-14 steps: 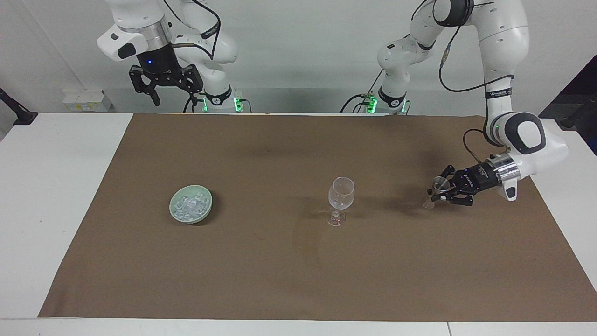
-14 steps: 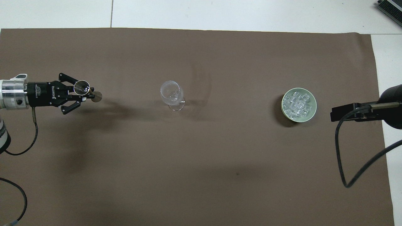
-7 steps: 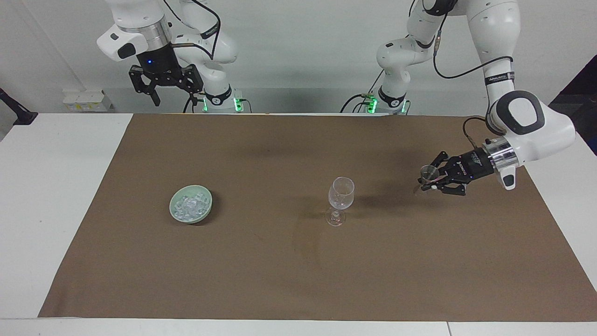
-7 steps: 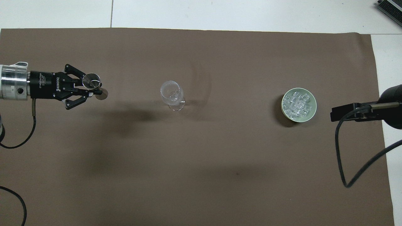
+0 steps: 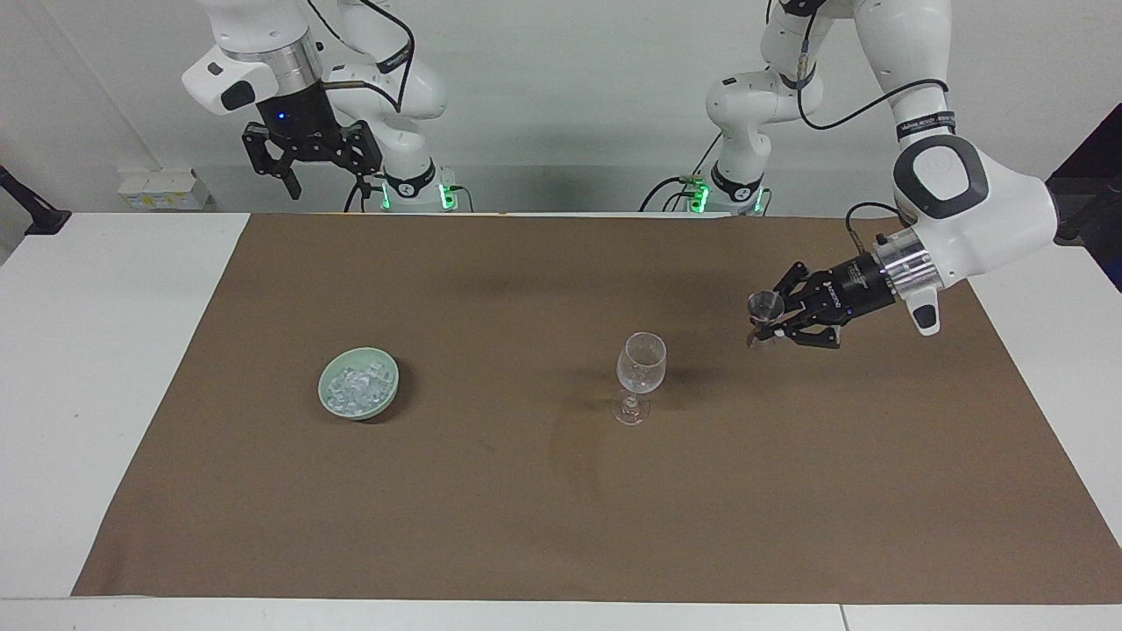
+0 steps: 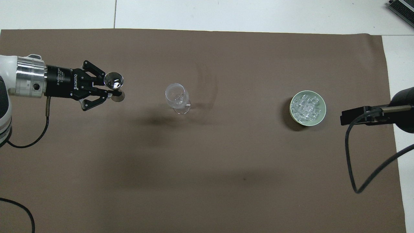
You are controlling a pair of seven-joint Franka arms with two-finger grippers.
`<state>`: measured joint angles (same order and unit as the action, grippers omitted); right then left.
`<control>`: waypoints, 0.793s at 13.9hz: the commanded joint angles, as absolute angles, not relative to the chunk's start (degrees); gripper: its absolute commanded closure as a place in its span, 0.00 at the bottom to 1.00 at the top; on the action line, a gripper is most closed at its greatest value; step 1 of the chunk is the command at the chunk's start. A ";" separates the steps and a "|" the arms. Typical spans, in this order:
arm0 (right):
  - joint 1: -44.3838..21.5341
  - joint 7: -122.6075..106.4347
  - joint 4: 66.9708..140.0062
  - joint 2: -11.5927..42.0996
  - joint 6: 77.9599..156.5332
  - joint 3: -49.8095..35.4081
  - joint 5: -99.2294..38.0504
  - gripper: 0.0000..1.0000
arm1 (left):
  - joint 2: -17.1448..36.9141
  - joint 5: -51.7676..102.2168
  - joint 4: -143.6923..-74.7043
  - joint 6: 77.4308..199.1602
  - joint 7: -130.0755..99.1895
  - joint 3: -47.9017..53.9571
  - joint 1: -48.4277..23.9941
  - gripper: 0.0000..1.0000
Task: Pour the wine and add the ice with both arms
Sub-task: 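Lift the metal cup with the left gripper toward the clear cup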
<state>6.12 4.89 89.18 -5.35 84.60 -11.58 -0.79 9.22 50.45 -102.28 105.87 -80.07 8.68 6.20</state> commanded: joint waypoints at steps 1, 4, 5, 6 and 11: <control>7.29 3.69 89.38 -5.63 84.64 -12.13 -1.93 0.00 | 8.26 44.94 -101.78 107.66 -84.27 8.17 2.65 1.00; 7.29 3.69 89.38 -5.63 84.64 -12.13 -1.93 0.00 | 8.35 43.51 -101.69 110.82 -87.10 8.17 -0.52 1.00; 7.38 3.69 89.38 -5.63 84.64 -12.13 -1.93 0.00 | 8.35 42.98 -101.78 111.09 -87.10 8.17 -0.70 1.00; 7.38 3.69 89.38 -5.63 84.64 -12.13 -1.93 0.00 | 8.35 41.33 -101.86 111.44 -87.19 8.17 -0.88 1.00; 7.29 3.69 89.38 -5.63 84.64 -12.13 -1.93 0.00 | 8.53 35.96 -101.87 116.97 -90.42 8.17 -5.52 1.00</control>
<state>6.12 4.89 89.19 -5.35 84.60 -11.58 -0.79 8.90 38.46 -102.03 114.17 -87.09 8.90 -2.65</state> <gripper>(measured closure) 0.000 0.784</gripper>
